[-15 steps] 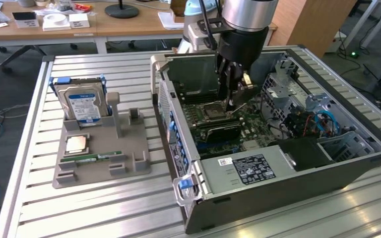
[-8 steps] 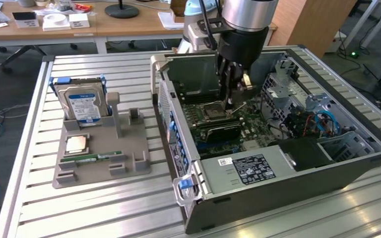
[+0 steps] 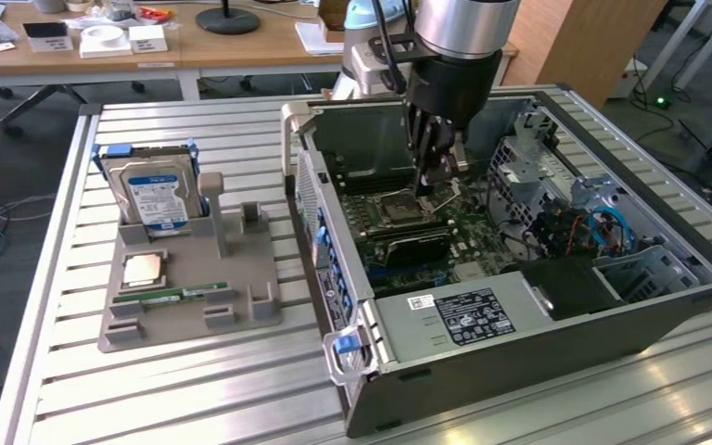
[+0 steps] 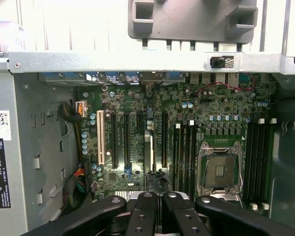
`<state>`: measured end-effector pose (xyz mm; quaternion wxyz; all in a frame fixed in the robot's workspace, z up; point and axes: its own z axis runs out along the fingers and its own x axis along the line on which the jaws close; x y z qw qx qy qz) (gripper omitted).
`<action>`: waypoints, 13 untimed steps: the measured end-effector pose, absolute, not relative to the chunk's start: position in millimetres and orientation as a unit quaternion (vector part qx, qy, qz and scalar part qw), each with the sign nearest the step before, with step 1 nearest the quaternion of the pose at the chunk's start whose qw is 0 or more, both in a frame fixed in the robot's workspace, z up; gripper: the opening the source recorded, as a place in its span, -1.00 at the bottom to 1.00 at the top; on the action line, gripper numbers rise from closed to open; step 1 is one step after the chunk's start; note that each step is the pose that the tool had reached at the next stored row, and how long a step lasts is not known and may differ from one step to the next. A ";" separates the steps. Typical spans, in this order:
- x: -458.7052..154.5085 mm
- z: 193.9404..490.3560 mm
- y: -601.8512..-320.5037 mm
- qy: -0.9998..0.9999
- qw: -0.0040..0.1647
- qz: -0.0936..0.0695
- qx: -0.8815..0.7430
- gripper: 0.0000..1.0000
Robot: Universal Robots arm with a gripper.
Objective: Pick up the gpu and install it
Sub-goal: 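Press down on the gpu until it lock into place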
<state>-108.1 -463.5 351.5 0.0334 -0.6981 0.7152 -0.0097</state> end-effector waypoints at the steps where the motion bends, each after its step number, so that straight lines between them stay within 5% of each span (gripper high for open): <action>1: -108.1 351.5 -463.5 0.715 0.033 -0.010 -0.698 -0.79; 13: -108.1 351.5 -463.5 0.715 0.033 -0.010 -0.698 -0.79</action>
